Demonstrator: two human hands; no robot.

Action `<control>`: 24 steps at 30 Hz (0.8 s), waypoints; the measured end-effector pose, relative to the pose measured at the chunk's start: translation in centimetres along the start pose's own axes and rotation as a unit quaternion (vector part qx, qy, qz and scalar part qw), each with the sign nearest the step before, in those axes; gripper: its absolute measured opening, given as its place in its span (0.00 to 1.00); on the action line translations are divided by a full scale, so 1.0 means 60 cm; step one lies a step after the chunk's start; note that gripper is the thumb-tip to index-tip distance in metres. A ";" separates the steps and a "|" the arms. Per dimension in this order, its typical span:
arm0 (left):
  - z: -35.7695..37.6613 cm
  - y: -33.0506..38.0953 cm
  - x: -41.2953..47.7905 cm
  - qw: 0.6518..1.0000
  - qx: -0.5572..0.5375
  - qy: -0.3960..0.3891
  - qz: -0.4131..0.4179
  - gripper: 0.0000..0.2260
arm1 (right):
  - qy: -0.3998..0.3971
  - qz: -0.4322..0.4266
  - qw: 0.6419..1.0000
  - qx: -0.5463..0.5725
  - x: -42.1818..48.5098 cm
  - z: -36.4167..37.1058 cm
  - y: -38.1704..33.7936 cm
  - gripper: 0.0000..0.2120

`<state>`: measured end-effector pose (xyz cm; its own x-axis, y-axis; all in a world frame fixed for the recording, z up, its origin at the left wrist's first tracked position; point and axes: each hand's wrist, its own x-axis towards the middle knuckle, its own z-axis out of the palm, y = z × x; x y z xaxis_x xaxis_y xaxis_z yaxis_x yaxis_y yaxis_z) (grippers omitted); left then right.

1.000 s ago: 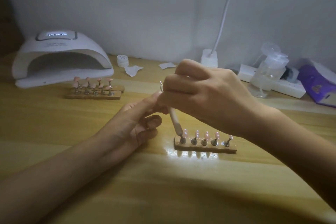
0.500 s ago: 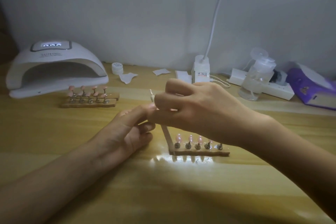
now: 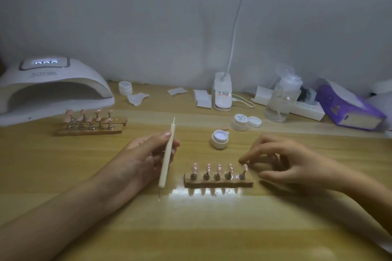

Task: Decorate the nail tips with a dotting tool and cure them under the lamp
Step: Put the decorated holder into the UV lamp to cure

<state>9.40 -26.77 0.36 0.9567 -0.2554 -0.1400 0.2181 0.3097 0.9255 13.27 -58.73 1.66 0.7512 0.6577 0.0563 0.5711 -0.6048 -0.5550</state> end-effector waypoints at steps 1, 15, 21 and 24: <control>0.000 0.000 0.000 1.000 0.001 -0.001 -0.001 0.09 | -0.008 -0.001 1.000 0.023 0.003 0.002 -0.004 0.17; 0.004 -0.002 0.008 0.999 0.037 -0.003 -0.005 0.10 | 0.140 0.040 0.989 0.007 -0.051 0.002 -0.018 0.12; 0.053 -0.028 0.035 0.992 0.087 -0.074 -0.050 0.18 | 0.220 0.152 0.963 -0.040 -0.192 -0.060 0.052 0.13; 0.121 -0.038 0.066 0.987 0.082 -0.119 -0.067 0.13 | 0.259 0.213 0.941 -0.044 -0.260 -0.095 0.095 0.11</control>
<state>11.31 -35.15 0.28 0.8447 -0.4981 -0.1960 0.2864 0.1111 0.9517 6.70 -75.01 2.33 0.9657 0.0525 0.2542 0.1888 -0.8142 -0.5490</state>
